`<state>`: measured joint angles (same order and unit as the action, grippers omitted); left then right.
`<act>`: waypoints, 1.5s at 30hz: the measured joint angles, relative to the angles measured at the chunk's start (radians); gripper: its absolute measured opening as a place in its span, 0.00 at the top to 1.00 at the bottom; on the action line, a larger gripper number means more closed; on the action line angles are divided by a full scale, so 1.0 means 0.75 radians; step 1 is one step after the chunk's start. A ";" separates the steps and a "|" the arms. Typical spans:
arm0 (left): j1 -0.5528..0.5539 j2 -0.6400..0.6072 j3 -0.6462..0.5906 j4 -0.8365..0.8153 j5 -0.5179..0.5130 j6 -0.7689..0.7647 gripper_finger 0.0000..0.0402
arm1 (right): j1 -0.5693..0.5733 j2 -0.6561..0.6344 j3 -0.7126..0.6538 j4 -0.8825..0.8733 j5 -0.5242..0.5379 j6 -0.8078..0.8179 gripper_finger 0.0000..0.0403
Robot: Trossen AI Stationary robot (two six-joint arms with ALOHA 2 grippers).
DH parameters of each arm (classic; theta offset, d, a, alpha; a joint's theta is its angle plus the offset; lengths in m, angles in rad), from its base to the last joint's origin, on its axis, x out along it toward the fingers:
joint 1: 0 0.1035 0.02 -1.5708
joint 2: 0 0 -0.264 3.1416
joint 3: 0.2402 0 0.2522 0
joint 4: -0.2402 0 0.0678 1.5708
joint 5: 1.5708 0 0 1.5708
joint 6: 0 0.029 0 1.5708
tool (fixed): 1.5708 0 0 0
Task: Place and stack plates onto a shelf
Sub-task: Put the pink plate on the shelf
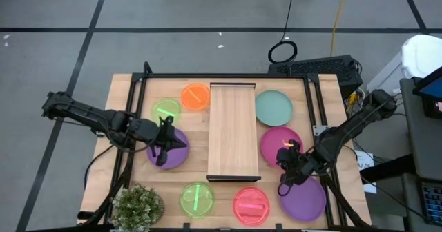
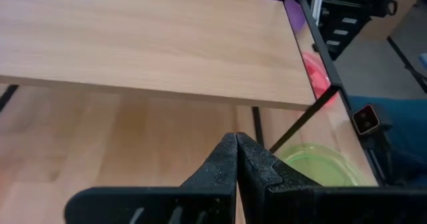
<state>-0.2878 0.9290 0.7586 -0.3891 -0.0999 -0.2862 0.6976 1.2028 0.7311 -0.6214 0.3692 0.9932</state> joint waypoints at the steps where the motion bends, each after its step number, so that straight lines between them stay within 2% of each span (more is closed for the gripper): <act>1: -0.005 0.004 0.000 0.005 -0.002 -0.005 1.00 | 0.015 0.007 0.000 0.035 0.000 0.011 0.99; 6: -0.024 0.027 0.000 0.010 -0.009 -0.008 1.00 | 0.068 0.049 0.001 0.084 0.000 0.009 0.92; 10: -0.023 0.030 0.000 0.041 -0.010 0.020 1.00 | 0.076 0.098 0.001 0.086 -0.004 -0.034 0.83; 16: -0.023 0.029 0.000 0.073 -0.012 0.086 1.00 | 0.076 0.167 0.001 0.086 -0.007 -0.216 0.67; 22: -0.023 0.029 0.000 0.072 -0.012 0.107 1.00 | 0.076 0.223 0.001 0.044 -0.001 -0.294 0.61; 30: -0.023 0.029 0.000 0.072 -0.039 0.138 1.00 | 0.075 0.249 -0.009 -0.048 0.000 -0.221 0.63; 37: -0.023 0.029 0.000 0.072 -0.055 0.138 1.00 | 0.074 0.250 -0.118 0.017 -0.002 -0.196 0.68; 41: -0.023 0.029 0.000 0.072 -0.056 0.139 1.00 | 0.074 0.247 -0.157 0.061 -0.003 -0.149 0.73; 45: -0.022 0.029 0.000 0.076 -0.060 0.139 1.00 | 0.074 0.247 -0.161 0.066 -0.003 -0.163 0.83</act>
<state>-0.3042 0.9504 0.7586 -0.3321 -0.1449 -0.1822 0.7532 1.3880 0.6106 -0.5716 0.3672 0.8708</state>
